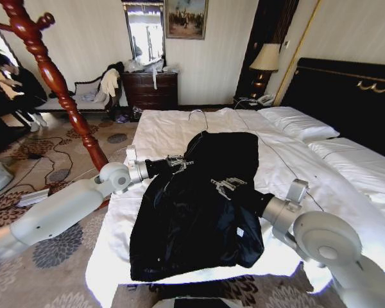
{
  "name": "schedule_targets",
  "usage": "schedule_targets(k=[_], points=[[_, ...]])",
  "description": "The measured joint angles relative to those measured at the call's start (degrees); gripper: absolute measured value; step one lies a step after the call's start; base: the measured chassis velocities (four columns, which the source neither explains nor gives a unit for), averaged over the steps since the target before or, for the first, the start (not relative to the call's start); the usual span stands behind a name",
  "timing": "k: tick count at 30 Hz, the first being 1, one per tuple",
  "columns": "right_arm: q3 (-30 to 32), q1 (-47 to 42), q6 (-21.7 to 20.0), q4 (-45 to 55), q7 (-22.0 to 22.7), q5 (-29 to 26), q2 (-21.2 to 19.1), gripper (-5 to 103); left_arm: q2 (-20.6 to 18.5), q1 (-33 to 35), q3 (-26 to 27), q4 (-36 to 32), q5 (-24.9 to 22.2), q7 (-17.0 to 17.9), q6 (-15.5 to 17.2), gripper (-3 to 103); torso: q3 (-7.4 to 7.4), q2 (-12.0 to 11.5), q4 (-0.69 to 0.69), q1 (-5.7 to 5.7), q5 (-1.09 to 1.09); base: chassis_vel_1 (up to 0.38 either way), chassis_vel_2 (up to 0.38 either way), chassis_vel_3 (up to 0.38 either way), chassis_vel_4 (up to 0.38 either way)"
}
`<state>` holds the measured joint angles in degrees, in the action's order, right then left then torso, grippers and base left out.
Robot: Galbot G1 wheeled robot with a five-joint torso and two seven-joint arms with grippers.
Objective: Pick up the clothes from the bed and hang them on the clothes hanger.
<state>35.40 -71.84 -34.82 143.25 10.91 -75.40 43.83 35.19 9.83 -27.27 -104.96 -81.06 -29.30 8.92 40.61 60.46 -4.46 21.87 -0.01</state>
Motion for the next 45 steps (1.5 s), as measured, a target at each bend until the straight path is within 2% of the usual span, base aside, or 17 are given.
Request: schedule_targets(k=[2,4,7,9,10,13,15,16,18,19,20,24,25,28,29,35,45], points=[[2.7,-2.0,0.0,0.0,-0.2,0.6,-0.9,57,-0.3,0.1,0.2,0.2,0.0,0.0,0.0,16,0.0,0.0,-0.01,0.0,0.01,0.0,0.0,0.0,0.0],[4.2,-3.1,0.1,0.0,-0.3,0.8,-1.4,57,-0.4,0.1,0.3,0.2,0.1,0.0,-0.1,16,0.0,0.0,-0.01,0.0,0.02,0.0,0.0,0.0,0.0],[10.2,-7.6,1.1,0.0,-1.1,2.5,-3.3,74,-0.6,0.4,0.5,0.6,0.2,-0.1,-0.1,16,0.0,0.0,-0.01,0.0,0.0,0.0,0.0,0.0,0.0],[11.9,-8.7,1.4,0.0,-1.4,3.0,-3.8,74,-0.6,0.4,0.5,0.7,0.3,-0.1,-0.1,16,0.0,0.0,-0.01,0.0,0.01,0.0,0.0,0.0,0.0],[13.6,-9.9,1.8,0.0,-1.8,3.7,-4.2,79,-0.6,0.4,0.5,0.7,0.3,-0.1,-0.1,16,0.0,0.0,-0.01,0.0,0.02,0.0,0.0,0.0,0.0],[20.2,-14.5,5.2,0.0,-5.1,12.0,-6.4,94,-0.9,0.5,0.6,0.5,0.4,-0.1,-0.2,16,0.0,0.0,-0.01,0.0,0.01,0.0,0.0,0.0,0.0],[20.8,-15.0,5.7,0.0,-5.6,13.5,-6.6,94,-0.9,0.5,0.6,0.5,0.4,-0.1,-0.2,16,0.0,0.0,-0.01,0.0,0.01,0.0,0.0,0.0,0.0],[23.0,-16.8,8.3,0.0,-7.3,20.8,-7.9,100,-1.3,0.7,0.6,-0.3,0.4,-0.2,-0.2,16,0.0,0.0,-0.01,0.0,0.01,0.0,0.0,0.0,0.0],[24.4,-18.1,11.2,0.0,-9.0,29.1,-9.2,100,-1.6,0.8,0.6,-1.0,0.4,-0.1,-0.2,16,0.0,0.0,-0.01,0.0,0.02,0.0,0.0,0.0,0.0],[25.4,-19.0,13.1,0.0,-10.1,35.4,-10.4,100,-1.9,0.8,0.6,-1.6,0.4,0.2,-0.2,16,0.0,0.0,-0.01,0.0,0.0,0.0,0.0,0.0,0.0],[25.4,-19.0,13.1,0.0,-10.1,35.4,-10.4,100,-1.9,0.8,0.6,-1.6,0.4,0.2,-0.2,16,0.0,0.0,-0.01,0.0,0.0,0.0,0.0,0.0,0.0],[26.9,-20.4,17.1,-0.3,-13.5,48.2,-13.5,100,-2.7,0.6,0.2,-3.6,0.1,2.1,0.2,16,0.0,0.0,0.0,0.0,0.0,0.0,0.0,0.0,0.0],[26.9,-20.4,17.1,-0.3,-13.5,48.2,-13.5,100,-2.7,0.6,0.2,-3.6,0.1,2.1,0.2,16,0.0,0.0,0.0,0.0,0.0,0.0,0.0,0.0,0.0],[26.6,-21.0,19.1,-2.3,-15.9,55.8,-15.0,100,-3.8,0.5,-0.1,-5.0,-0.2,2.3,0.5,16,0.0,0.0,0.0,0.0,0.01,0.0,0.0,0.0,0.0],[26.6,-21.0,19.1,-2.3,-15.9,55.8,-15.0,100,-3.8,0.5,-0.1,-5.0,-0.2,2.3,0.5,16,0.0,0.0,0.0,0.0,0.01,0.0,0.0,0.0,0.0],[22.8,-18.4,21.2,-6.6,-17.6,65.3,-16.7,100,-5.2,0.7,-0.3,-6.7,-0.2,2.3,0.7,16,0.0,0.0,0.01,0.0,0.01,0.0,0.0,0.0,0.0],[14.0,-9.9,20.6,-11.2,-17.3,68.2,-16.8,100,-5.5,1.0,-1.0,-8.5,-0.2,2.5,0.9,16,0.0,0.0,0.0,0.0,0.01,0.0,0.0,0.0,0.0]])
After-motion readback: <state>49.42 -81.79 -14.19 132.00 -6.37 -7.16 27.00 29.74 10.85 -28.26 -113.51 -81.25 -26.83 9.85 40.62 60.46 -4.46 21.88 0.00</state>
